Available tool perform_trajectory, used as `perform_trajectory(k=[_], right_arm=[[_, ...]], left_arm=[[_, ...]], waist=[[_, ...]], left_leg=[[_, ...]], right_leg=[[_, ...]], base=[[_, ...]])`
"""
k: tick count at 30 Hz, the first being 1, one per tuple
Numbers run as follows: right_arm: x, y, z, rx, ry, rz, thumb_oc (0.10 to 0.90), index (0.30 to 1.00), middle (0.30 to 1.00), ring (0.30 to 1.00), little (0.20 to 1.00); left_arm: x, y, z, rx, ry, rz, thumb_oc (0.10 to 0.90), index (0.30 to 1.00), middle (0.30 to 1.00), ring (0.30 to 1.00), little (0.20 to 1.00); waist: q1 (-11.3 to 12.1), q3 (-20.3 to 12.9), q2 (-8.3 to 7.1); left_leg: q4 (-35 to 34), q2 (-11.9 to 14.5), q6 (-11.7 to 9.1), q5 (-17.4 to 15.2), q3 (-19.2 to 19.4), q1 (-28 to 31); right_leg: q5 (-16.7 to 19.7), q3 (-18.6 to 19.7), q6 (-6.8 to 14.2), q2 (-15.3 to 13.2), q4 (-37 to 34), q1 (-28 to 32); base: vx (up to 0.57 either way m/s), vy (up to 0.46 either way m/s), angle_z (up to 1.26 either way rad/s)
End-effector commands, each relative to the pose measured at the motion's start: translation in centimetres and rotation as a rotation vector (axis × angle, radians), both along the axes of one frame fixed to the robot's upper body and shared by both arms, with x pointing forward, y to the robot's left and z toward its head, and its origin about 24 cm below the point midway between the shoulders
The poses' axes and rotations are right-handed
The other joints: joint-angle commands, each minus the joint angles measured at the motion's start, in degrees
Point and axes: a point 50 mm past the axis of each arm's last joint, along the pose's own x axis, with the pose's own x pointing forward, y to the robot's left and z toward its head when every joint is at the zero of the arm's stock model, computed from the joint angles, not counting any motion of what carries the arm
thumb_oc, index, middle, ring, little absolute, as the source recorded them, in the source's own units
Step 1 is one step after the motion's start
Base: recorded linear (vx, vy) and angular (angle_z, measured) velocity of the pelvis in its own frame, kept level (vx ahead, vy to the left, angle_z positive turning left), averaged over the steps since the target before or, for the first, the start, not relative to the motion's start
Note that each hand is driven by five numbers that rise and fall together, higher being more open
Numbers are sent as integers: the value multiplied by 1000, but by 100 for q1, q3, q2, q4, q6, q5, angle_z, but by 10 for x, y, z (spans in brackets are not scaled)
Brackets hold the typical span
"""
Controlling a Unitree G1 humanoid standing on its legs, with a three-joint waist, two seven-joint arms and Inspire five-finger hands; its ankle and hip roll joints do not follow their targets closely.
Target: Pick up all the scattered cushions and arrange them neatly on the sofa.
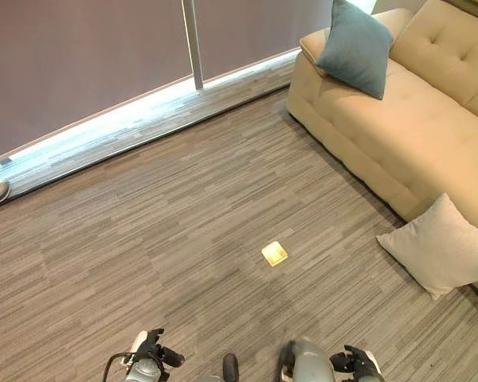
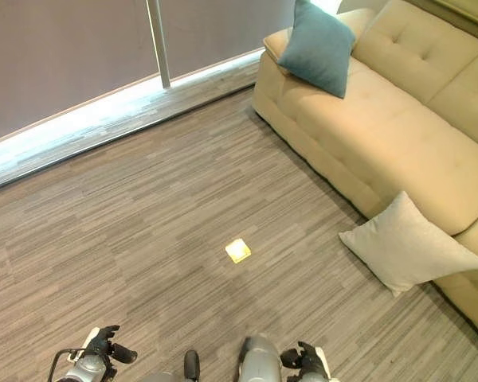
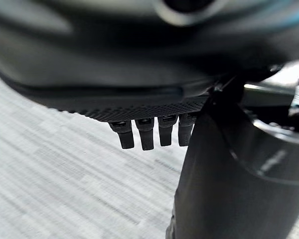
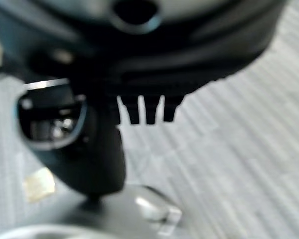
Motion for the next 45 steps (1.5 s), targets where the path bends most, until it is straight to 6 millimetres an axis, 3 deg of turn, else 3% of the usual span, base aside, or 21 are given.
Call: perform_trajectory(k=[1,4,6,8,9,10,11,13,15,20,21,22,24,27,30,35,37,41,42,43,45], right_arm=[[-21,10,-9,44,83,-56,800,900,900,900,900],[-42,-3,-11,10,151,-81,800,900,900,900,900],[-53,-9,-12,-4,188,-91,800,900,900,900,900],[-51,-11,-11,-13,184,-90,800,900,900,900,900],[-51,-11,-11,-13,184,-90,800,900,900,900,900],[-37,-9,-9,-22,145,-68,800,900,900,900,900],[-28,-10,-6,-25,117,-58,800,900,900,900,900],[-5,-15,2,-47,46,-50,800,900,900,900,900],[8,-17,6,-61,1,-48,800,900,900,900,900],[37,-12,18,-81,-118,13,800,900,900,900,900],[44,-9,21,-84,-143,43,800,900,900,900,900],[55,-4,25,-96,-176,105,800,900,900,900,900],[57,3,24,-109,-167,164,800,900,900,900,900],[43,7,15,-97,-105,161,800,900,900,900,900],[11,8,2,-44,-25,37,800,900,900,900,900],[-4,8,-3,24,-30,-159,800,900,900,900,900],[1,5,0,20,-72,-210,800,900,900,900,900],[16,-3,8,-11,-143,-258,800,900,900,900,900],[16,-3,8,-11,-143,-258,800,900,900,900,900],[17,-3,9,-8,-156,-285,800,900,900,900,900],[15,-4,8,-19,-144,-272,800,900,900,900,900]], left_arm=[[-1,13,3,40,-4,12,800,900,900,900,900],[-17,16,-2,53,72,-16,800,900,900,900,900],[-33,11,-10,38,140,-37,800,900,900,900,900],[-43,-2,-15,-8,160,-32,800,900,900,900,900],[-43,-2,-15,-8,160,-32,800,900,900,900,900],[-44,-10,-18,-51,148,3,800,900,900,900,900],[-43,-12,-18,-78,126,43,800,900,900,900,900],[-29,-14,-14,-111,45,141,800,900,900,900,900],[-25,-18,-13,-113,22,143,800,900,900,900,900],[-12,-26,-9,-86,-11,25,800,900,900,900,900],[-9,-25,-8,-78,-19,4,800,900,900,900,900],[-6,-25,-7,-61,-19,-35,800,900,900,900,900],[-11,-26,-9,-47,17,-60,800,900,900,900,900],[-39,-25,-19,-47,131,-37,800,900,900,900,900],[-58,-22,-23,-43,193,3,800,900,900,900,900],[-44,-18,-19,-5,146,-22,800,900,900,900,900],[-35,-15,-15,28,119,-57,800,900,900,900,900],[-25,-10,-11,81,90,-96,800,900,900,900,900],[-25,-10,-11,81,90,-96,800,900,900,900,900],[-17,-15,-9,68,54,-103,800,900,900,900,900],[-7,-23,-7,44,9,-127,800,900,900,900,900]], waist=[[-237,269,-191],[-382,174,-137],[-418,38,-78],[-421,-45,40],[-424,-55,39],[-368,28,-92],[-227,90,-80],[47,162,-230],[191,176,-381],[431,136,-424],[499,139,-406],[641,116,-291],[742,108,-280],[792,-39,-238],[767,-173,-294],[512,-138,-232],[357,-47,-36],[40,115,128],[43,125,133],[-103,148,110],[-257,177,109]], left_leg=[[232,19,-399,-1073,43,552],[407,63,-537,-1213,-14,865],[755,130,-600,-1384,-16,910],[1830,347,-919,-869,124,647],[1851,348,-922,-875,120,625],[3894,666,-1256,434,318,-272],[4772,948,-1315,693,397,-536],[5869,1031,-1237,598,477,-1231],[6038,958,-993,348,697,-1883],[4548,813,-797,201,659,-2561],[3753,746,-762,251,543,-2578],[1766,631,-796,580,36,-2403],[616,719,-882,831,-486,-2407],[280,798,-904,1022,-816,-2326],[705,652,-806,1056,-658,-2278],[931,317,-310,325,-160,-1652],[772,343,-196,102,33,-1185],[676,381,-268,-310,310,-505],[677,388,-271,-315,313,-493],[606,346,-362,-536,320,-177],[435,356,-505,-702,332,192]], right_leg=[[1356,11,509,220,-2207,453],[1581,-418,554,361,-2565,373],[1459,-305,351,508,-2567,680],[1250,-156,113,705,-2299,943],[1248,-158,110,702,-2296,930],[1053,-153,-276,716,-2200,1254],[796,-68,-443,920,-2151,1465],[525,125,-674,1051,-2193,1875],[391,265,-743,965,-2176,2090],[63,629,-661,1077,-2210,2629],[3,731,-610,1125,-2218,2753],[-115,939,-476,1259,-2333,3016],[-267,1158,-407,1285,-2441,3283],[-317,1442,-250,1260,-2552,3543],[-211,1635,-72,978,-2123,3572],[1585,1494,333,199,481,2442],[1600,928,241,-195,1189,1940],[759,199,101,-212,223,1320],[759,198,99,-203,216,1335],[911,95,224,-152,-1022,1103],[1231,85,414,-20,-2165,946]], base=[[786,-225,67],[568,-177,41],[575,-214,35],[466,-194,15],[296,-276,-10],[341,-346,-14],[505,-470,-18],[445,-315,-67],[341,-113,-69],[414,10,-19],[543,176,-28],[738,219,-33],[662,183,-28],[559,197,-105],[548,291,-79],[436,312,-56],[419,312,-27],[397,84,-39],[447,-123,-42],[473,-165,-15],[564,-210,-28]])
